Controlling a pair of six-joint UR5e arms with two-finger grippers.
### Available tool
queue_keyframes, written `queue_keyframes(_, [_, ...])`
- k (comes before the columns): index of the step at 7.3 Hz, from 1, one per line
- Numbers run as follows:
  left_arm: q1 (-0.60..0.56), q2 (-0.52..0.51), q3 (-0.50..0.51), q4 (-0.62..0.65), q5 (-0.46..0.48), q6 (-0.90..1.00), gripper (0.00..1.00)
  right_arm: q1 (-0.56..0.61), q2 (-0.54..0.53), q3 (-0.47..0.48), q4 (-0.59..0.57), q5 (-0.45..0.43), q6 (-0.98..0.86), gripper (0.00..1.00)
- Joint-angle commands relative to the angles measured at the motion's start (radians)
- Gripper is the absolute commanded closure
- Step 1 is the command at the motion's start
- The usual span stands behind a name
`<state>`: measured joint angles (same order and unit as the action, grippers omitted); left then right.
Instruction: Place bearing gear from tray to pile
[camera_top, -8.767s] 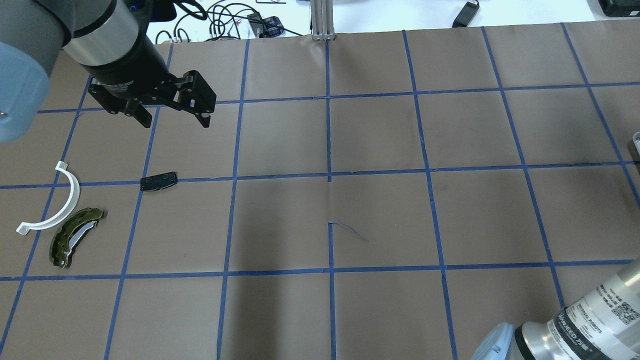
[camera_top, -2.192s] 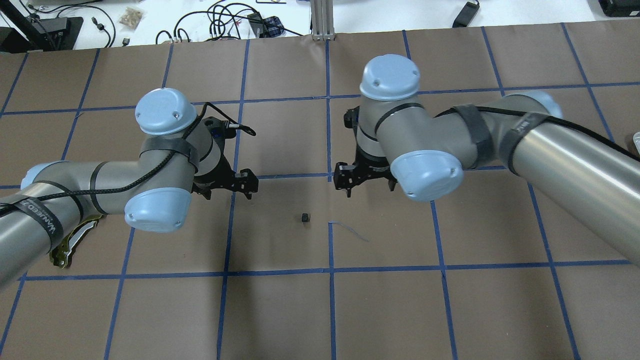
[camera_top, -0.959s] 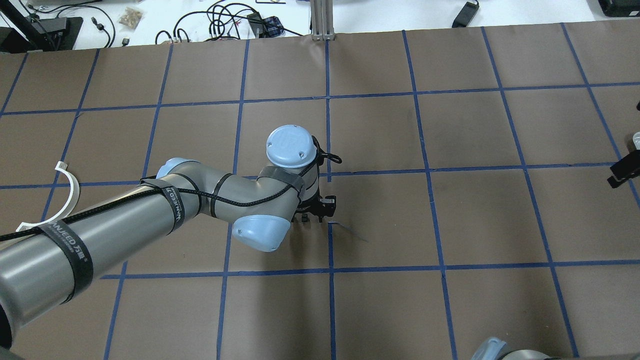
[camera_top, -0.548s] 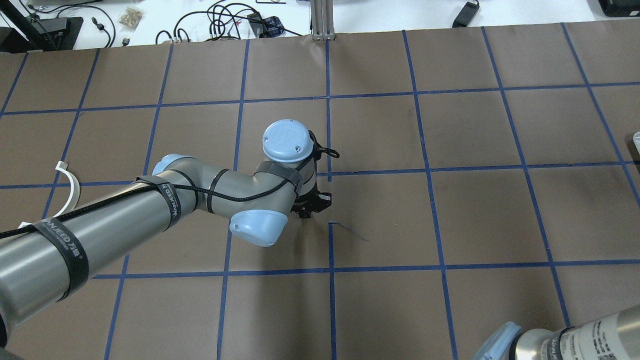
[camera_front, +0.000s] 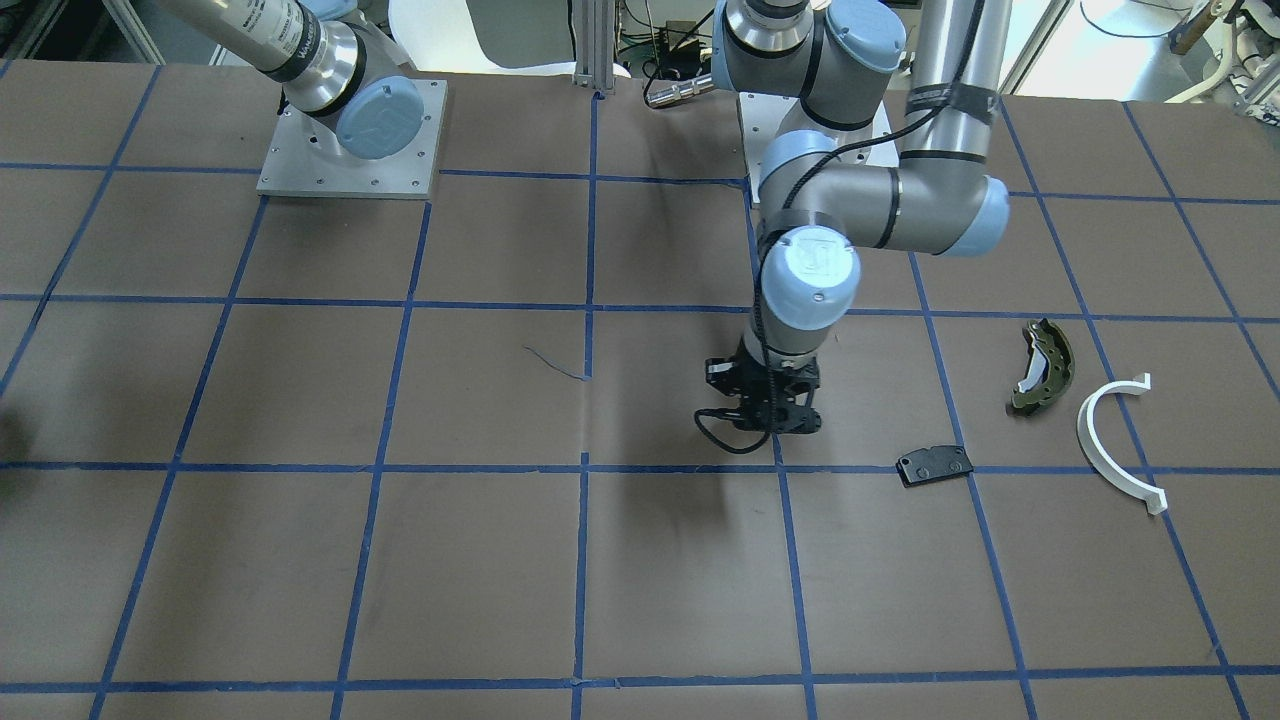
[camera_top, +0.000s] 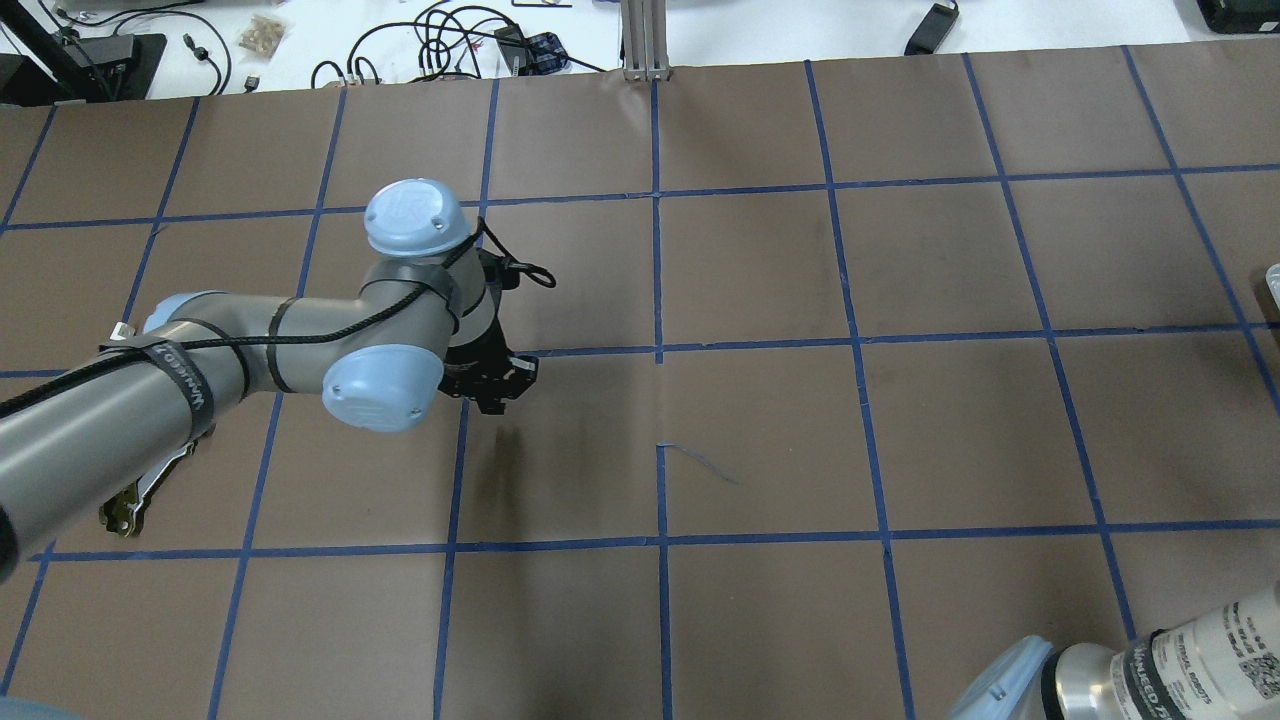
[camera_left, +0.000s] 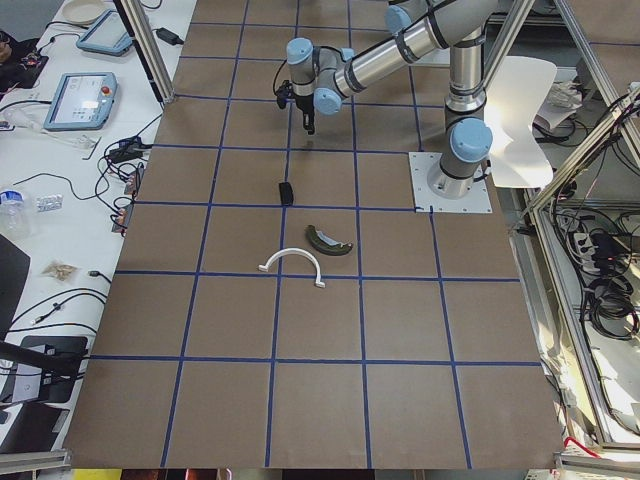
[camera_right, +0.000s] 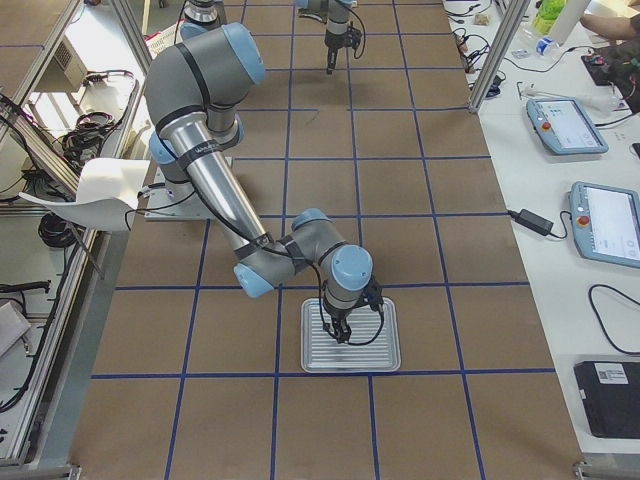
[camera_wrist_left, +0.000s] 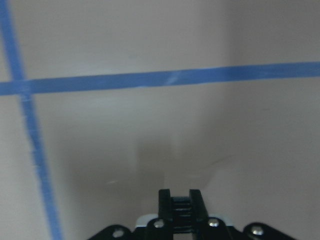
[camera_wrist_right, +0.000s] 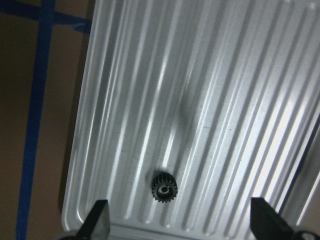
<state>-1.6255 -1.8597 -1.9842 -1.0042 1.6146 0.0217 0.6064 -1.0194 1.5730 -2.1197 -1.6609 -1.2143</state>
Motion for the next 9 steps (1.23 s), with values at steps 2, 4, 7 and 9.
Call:
queue_keyframes(2, [0.259,0.066,-0.033,-0.033,0.057,0.362,1.00,-0.002,0.027,0.016,-0.014,0.000,0.005,0.16])
queue_keyframes(4, [0.369,0.056,-0.053,-0.034,0.056,0.487,1.00,-0.002,0.030,0.021,-0.014,0.001,0.024,0.27])
queue_keyframes(7, [0.423,0.054,-0.105,-0.008,0.054,0.501,0.96,-0.002,0.039,0.021,-0.014,0.000,0.033,0.41])
queue_keyframes(9, [0.420,0.048,-0.099,-0.004,0.053,0.503,0.00,-0.002,0.044,0.021,-0.014,0.000,0.033,0.43])
